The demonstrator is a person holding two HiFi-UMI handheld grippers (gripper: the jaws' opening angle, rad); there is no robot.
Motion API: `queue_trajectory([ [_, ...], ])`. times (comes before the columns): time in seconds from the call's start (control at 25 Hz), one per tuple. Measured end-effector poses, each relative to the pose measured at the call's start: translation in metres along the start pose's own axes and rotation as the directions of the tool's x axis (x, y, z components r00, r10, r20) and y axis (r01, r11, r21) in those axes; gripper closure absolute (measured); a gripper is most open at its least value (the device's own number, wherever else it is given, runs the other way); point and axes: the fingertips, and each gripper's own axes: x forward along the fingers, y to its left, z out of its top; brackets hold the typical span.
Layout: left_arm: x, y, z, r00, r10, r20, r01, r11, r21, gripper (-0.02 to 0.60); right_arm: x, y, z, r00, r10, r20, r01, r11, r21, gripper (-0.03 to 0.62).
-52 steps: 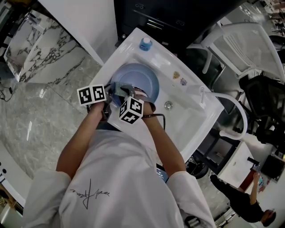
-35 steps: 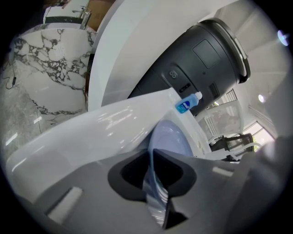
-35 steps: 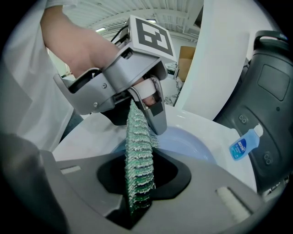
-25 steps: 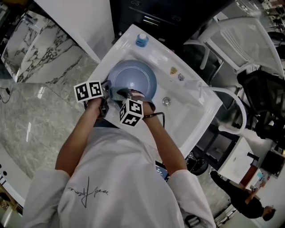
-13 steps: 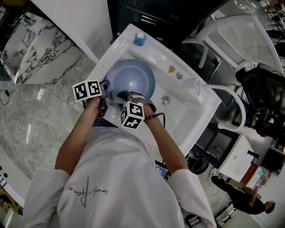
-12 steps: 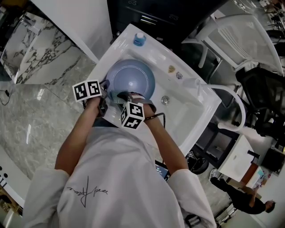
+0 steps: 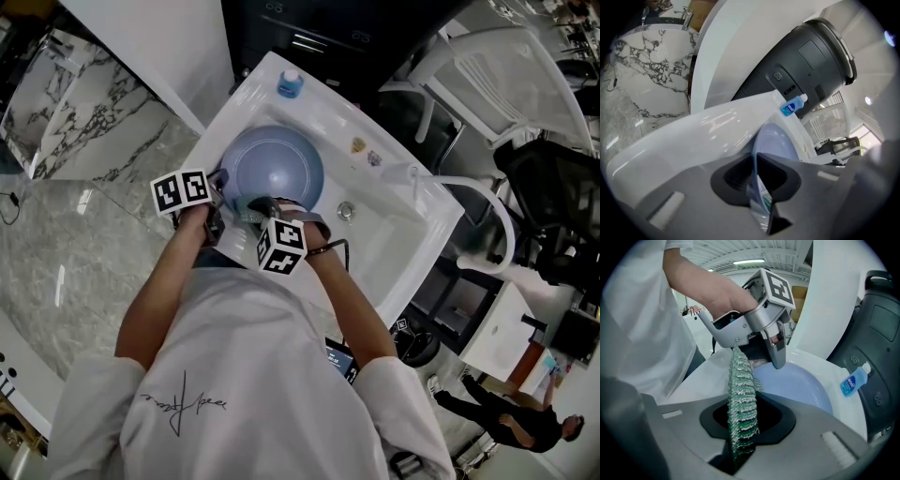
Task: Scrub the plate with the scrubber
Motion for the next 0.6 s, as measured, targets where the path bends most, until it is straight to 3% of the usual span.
queue_trajectory([
  [0.6,0.000,-0.001,0.001,1.000,0.004,0.002,-0.004,1.000,0.000,0.492,-0.016,0.008,-0.014,0.988,0.157,0.004,-0.156,0.981,0.115,0.534],
])
